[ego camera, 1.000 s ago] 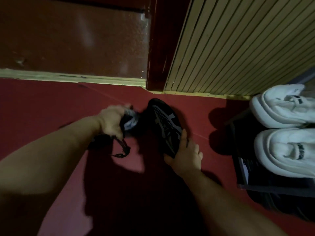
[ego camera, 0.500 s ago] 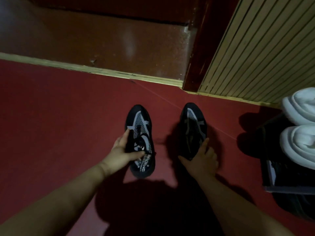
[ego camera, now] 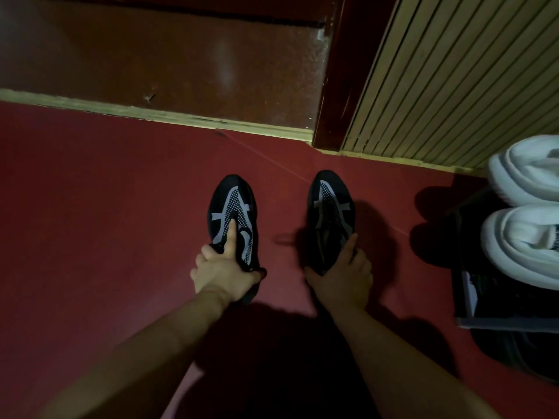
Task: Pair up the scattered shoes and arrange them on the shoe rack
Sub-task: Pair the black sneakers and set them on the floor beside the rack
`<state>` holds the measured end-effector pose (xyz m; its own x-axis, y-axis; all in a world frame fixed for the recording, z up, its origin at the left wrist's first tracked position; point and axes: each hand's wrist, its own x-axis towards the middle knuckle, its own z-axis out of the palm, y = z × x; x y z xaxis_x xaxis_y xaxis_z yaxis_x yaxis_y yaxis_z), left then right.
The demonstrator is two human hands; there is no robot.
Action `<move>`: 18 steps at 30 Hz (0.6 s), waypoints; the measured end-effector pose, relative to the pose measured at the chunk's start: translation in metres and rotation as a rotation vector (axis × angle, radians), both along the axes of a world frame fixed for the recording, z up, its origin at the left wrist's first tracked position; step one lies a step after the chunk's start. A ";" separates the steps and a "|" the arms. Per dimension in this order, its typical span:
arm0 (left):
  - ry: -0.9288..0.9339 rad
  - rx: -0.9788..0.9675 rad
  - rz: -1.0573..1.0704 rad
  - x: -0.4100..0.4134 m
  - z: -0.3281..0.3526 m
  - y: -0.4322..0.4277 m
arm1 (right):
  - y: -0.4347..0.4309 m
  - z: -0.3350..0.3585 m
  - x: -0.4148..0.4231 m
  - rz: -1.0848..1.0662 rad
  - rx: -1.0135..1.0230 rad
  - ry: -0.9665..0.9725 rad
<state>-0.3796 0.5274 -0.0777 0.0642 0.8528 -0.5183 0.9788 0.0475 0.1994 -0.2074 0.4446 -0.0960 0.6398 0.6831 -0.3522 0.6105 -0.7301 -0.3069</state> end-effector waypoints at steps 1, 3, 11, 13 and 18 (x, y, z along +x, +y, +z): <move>0.009 -0.029 -0.003 0.001 0.001 0.002 | 0.000 0.000 0.000 0.005 -0.002 -0.001; 0.023 -0.095 0.010 0.004 0.004 0.007 | 0.001 0.002 0.001 0.011 -0.008 -0.005; -0.160 -0.113 0.111 0.006 0.016 0.010 | -0.002 0.022 0.009 -0.055 0.022 0.041; -0.263 -0.111 0.146 0.009 0.023 0.012 | -0.007 0.031 0.010 -0.078 0.064 0.056; -0.382 0.005 0.176 0.037 0.043 0.020 | -0.015 0.063 0.012 -0.109 0.222 0.123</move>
